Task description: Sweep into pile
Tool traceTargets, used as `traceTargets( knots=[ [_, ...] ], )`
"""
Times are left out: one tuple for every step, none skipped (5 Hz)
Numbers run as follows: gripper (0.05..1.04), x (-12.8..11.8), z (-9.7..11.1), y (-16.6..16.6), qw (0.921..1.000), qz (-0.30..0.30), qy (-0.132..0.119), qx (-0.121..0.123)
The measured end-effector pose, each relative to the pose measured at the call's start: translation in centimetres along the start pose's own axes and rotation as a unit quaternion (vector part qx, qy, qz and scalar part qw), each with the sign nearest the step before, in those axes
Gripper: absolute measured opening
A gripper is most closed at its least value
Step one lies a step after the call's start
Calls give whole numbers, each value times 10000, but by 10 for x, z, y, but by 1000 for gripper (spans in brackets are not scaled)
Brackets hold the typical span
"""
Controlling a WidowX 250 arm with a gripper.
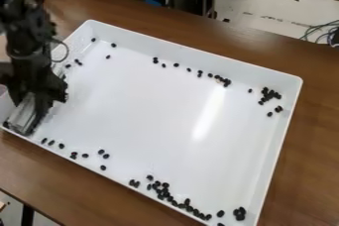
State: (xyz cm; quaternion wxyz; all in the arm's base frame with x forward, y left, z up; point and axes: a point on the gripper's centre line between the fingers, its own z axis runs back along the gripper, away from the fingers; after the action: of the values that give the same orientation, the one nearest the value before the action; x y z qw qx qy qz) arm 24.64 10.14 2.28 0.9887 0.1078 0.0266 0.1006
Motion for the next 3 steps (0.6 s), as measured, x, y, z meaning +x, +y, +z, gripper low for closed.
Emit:
traceTargets(
  knots=[
    [361, 16, 34, -57, 9942, -939, -398, -346],
    [361, 22, 55, -101, 9814, -1792, -607, -312],
    [361, 10, 47, -158, 9488, -3062, -614, -484]
  ],
)
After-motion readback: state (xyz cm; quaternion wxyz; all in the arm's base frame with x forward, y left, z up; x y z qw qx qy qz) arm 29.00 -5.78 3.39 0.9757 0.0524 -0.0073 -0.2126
